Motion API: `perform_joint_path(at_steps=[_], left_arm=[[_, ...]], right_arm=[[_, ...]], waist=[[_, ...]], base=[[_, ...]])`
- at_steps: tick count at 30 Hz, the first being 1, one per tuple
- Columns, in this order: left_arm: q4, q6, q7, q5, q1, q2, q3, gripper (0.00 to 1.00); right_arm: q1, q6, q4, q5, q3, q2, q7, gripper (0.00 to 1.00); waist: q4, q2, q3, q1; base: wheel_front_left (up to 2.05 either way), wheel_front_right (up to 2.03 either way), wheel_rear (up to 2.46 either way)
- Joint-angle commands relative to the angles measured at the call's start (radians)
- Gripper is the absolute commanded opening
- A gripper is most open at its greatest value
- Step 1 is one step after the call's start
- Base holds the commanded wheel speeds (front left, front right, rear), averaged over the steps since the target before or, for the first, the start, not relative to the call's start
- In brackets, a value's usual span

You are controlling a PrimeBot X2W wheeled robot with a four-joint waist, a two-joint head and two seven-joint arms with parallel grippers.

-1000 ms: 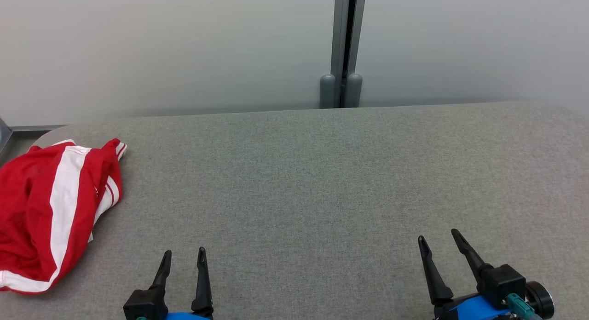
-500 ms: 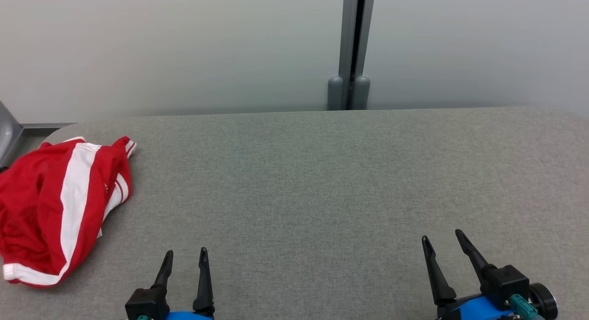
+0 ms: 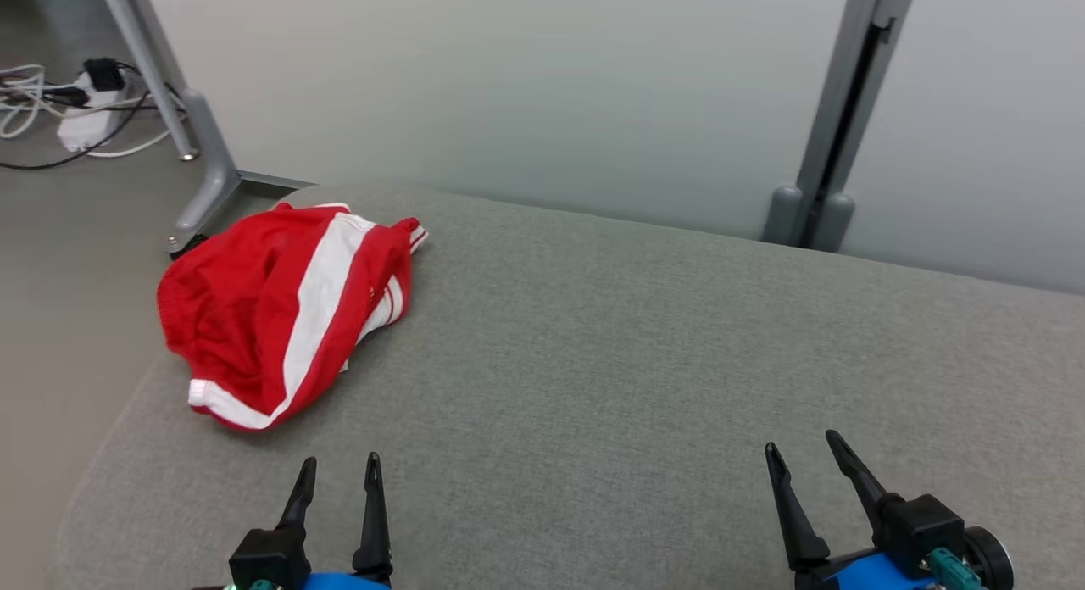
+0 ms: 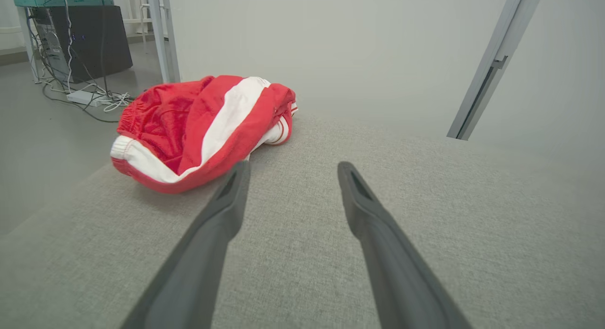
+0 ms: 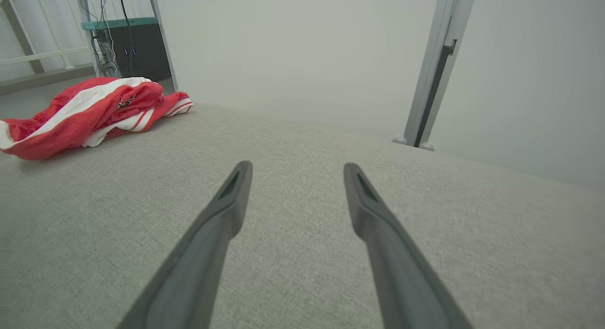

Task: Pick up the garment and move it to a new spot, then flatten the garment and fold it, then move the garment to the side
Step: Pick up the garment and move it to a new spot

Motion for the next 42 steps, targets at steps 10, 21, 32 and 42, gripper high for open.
perform_joint_path(at_steps=[10,21,32,42], left_arm=[[-0.009,0.002,-0.004,-0.005,0.02,0.016,0.009,1.0],[-0.096,0.001,-0.004,-0.008,-0.007,0.051,0.04,1.0],[-0.182,-0.082,0.267,-0.033,-0.36,0.269,0.105,1.0],[0.155,-0.142,0.532,-0.172,-0.532,0.311,0.072,1.0]], right_arm=[[0.022,0.0,0.013,0.02,0.035,-0.005,-0.005,1.0],[0.019,0.0,-0.003,0.004,0.048,-0.005,-0.005,1.0],[-0.036,0.0,-0.048,-0.075,0.025,-0.005,-0.005,1.0],[-0.082,0.0,-0.051,-0.135,0.017,-0.005,-0.002,1.0]], waist=[[0.107,0.0,-0.003,0.0],[0.107,0.0,0.011,0.0],[0.055,0.0,0.122,0.0],[-0.036,0.0,0.258,0.0]], base=[[0.0,0.0,0.0],[0.0,0.0,0.0],[0.0,0.0,0.0],[0.0,0.0,0.0]])
